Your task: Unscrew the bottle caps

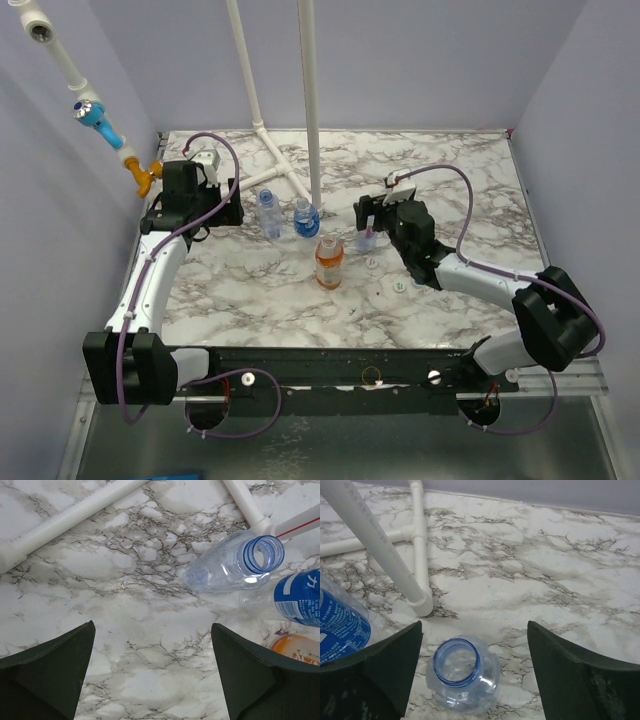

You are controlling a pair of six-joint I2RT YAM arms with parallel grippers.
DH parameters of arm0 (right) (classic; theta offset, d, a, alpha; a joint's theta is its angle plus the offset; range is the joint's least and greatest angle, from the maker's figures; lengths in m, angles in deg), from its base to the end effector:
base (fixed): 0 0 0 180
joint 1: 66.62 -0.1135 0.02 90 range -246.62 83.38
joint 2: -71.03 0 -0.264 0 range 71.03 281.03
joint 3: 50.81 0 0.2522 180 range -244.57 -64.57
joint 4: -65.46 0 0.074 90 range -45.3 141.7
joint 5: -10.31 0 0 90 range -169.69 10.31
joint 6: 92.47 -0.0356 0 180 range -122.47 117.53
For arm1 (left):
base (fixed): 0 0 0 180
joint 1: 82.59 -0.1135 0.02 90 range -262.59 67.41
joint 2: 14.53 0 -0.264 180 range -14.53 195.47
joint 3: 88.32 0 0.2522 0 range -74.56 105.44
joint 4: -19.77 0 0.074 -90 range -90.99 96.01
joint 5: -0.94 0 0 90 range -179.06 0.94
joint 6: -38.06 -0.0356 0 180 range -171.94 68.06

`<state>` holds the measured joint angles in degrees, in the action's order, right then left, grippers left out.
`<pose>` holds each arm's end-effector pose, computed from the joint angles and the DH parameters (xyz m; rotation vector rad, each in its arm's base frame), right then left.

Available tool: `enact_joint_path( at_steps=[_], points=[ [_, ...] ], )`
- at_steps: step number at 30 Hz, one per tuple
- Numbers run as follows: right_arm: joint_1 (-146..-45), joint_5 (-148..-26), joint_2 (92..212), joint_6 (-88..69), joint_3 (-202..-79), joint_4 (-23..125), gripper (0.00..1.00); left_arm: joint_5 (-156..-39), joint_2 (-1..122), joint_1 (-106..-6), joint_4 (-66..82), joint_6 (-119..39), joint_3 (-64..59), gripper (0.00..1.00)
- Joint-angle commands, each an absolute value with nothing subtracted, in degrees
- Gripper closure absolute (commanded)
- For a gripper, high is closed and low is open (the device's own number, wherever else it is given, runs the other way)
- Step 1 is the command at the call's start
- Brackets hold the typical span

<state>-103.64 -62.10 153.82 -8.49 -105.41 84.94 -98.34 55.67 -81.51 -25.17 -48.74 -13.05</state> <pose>0.2587 0.1816 0.2399 -0.2380 1.7079 0.2923 0.2654 -0.0107 0.3142 0.0440 2.2650 -0.2231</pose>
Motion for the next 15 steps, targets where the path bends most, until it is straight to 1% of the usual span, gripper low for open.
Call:
enact_joint_path(
  at_steps=[1, 9, 15],
  points=[
    [-103.4, -60.89, 151.13, -9.1, -105.9, 82.3, 0.09, -96.49, 55.48, -81.89, -21.85, -47.55, -14.63, 0.01],
    [-103.45, -61.8, 148.07, -9.54, -108.28, 78.1, 0.01, -96.34, 56.84, -81.89, -20.21, -47.43, -14.89, 0.01],
    [-103.44, -62.82, 146.4, -10.35, -111.68, 73.16, 0.0, -95.7, 57.95, -81.89, -17.95, -47.29, -15.49, 0.01]
  ],
)
